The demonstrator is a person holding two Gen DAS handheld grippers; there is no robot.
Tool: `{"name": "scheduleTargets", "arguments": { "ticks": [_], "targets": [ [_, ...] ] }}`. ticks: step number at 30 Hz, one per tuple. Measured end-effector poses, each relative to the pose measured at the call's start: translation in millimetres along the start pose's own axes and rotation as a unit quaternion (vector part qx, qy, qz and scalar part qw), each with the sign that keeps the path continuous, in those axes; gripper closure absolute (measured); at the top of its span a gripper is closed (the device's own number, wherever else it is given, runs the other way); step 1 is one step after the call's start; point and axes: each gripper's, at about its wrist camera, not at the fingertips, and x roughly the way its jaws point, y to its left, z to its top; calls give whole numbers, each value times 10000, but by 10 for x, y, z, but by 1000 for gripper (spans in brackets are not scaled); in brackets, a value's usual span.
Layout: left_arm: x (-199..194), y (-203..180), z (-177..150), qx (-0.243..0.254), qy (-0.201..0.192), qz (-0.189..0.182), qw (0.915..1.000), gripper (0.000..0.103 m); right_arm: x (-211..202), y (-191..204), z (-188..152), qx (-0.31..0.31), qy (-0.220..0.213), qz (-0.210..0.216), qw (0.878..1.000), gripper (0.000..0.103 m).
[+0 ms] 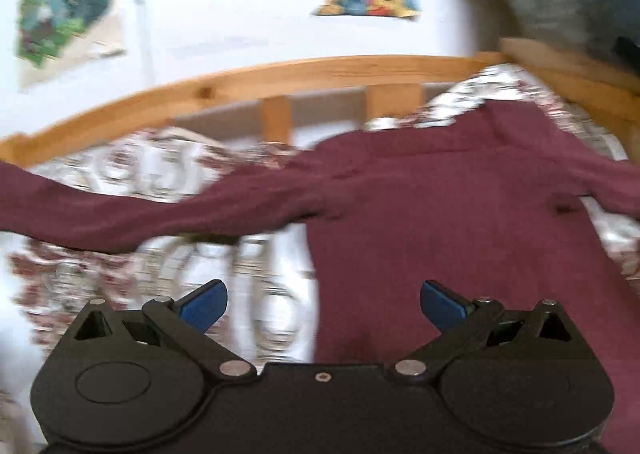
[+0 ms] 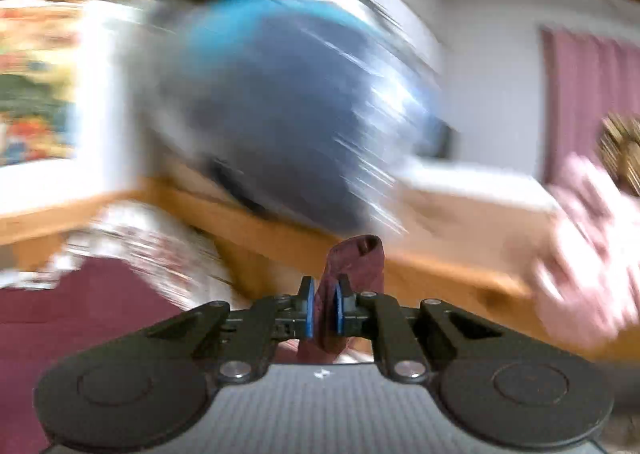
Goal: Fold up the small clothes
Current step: 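Grasp the maroon shirt's sleeve cuff with the right gripper, then fold the held sleeve across the shirt back and open the right gripper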
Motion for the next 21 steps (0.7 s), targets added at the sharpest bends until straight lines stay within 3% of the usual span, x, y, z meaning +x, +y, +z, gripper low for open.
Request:
{"name": "scheduleTargets", "arguments": {
  "ticks": [3, 6, 10, 17, 18, 20, 21],
  "targets": [
    [3, 130, 45, -104, -29, 299, 9995, 1, -221, 623, 84, -1017, -636, 767, 9898, 91],
    [20, 292, 91, -417, -22, 406, 9983, 1, -472, 1271, 4, -2072, -1005, 1624, 9595, 91],
    [38, 464, 73, -781, 8, 486, 9958, 1, -689, 1891, -333, -2908, -932, 2627, 9153, 91],
    [219, 686, -31, -1326, 235, 481, 9897, 1, -810, 2458, -1102, -3866, -504, 3576, 8486, 91],
    [243, 709, -37, -1401, 222, 450, 9889, 1, -863, 2480, -1214, -3948, -410, 3670, 8413, 86],
    [285, 749, -43, -1535, 160, 323, 9875, 1, -863, 2486, -1315, -4020, -188, 3915, 8275, 63],
    [302, 767, -48, -1613, 108, 213, 9866, 1, -857, 2462, -1349, -4006, -91, 4037, 8225, 42]
  ]
}}
